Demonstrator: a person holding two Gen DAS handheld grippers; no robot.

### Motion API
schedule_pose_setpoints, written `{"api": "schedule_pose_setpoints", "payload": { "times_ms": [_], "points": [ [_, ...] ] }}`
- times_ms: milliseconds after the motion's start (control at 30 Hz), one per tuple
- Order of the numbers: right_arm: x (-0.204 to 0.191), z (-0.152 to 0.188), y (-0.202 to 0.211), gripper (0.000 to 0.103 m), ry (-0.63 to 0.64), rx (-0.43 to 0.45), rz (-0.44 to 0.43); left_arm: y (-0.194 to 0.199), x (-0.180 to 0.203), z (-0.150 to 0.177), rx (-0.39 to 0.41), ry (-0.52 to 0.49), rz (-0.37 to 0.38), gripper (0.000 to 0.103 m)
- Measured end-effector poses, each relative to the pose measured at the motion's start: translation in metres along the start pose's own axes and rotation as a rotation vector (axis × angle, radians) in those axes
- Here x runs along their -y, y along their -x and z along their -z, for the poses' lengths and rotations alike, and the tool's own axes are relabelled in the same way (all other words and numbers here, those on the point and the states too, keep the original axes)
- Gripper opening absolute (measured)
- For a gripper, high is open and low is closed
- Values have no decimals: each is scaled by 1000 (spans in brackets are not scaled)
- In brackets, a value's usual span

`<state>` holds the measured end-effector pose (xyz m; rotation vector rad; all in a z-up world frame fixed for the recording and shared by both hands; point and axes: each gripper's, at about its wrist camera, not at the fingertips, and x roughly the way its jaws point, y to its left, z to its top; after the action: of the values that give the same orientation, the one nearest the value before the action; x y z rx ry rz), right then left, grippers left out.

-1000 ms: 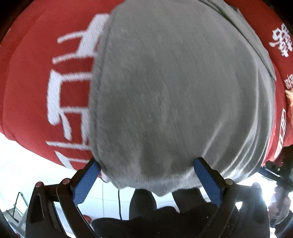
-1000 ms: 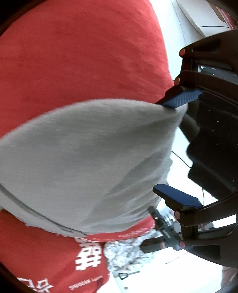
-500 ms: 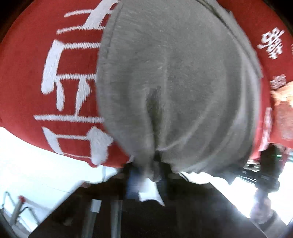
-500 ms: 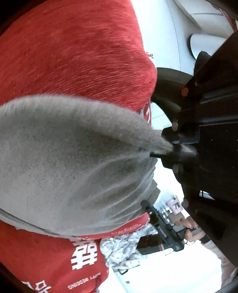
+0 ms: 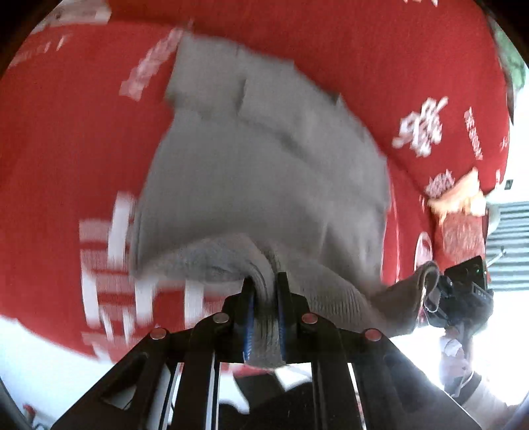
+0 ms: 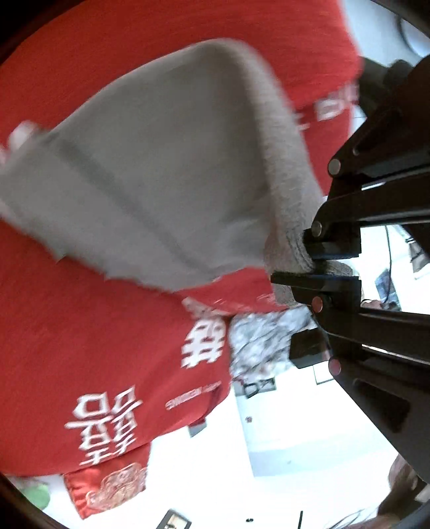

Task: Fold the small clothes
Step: 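Grasp the sweatshirt hem with both tools and lift it toward the collar, then lay the lifted hem over the body and open both tools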

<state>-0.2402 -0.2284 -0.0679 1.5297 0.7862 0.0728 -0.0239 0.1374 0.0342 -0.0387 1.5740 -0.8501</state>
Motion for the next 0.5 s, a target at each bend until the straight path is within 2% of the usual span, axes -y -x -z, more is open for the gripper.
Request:
{"api": "schedule_pose_setpoints", "payload": {
  "times_ms": [200, 300, 433, 467, 500],
  "points": [
    [-18, -97, -16, 7, 1, 65, 33, -9, 3, -94, 96, 16, -52, 13],
    [-12, -129, -25, 7, -36, 69, 59, -19, 5, -128, 131, 17, -112, 13],
    [5, -157, -46, 7, -82, 38, 109, -24, -1, -156, 175, 37, -210, 13],
    [8, -160, -48, 7, -93, 33, 113, -25, -3, -161, 182, 50, -222, 18],
    [13, -165, -51, 8, -111, 27, 115, -26, -5, -166, 181, 61, -234, 28]
  ]
}}
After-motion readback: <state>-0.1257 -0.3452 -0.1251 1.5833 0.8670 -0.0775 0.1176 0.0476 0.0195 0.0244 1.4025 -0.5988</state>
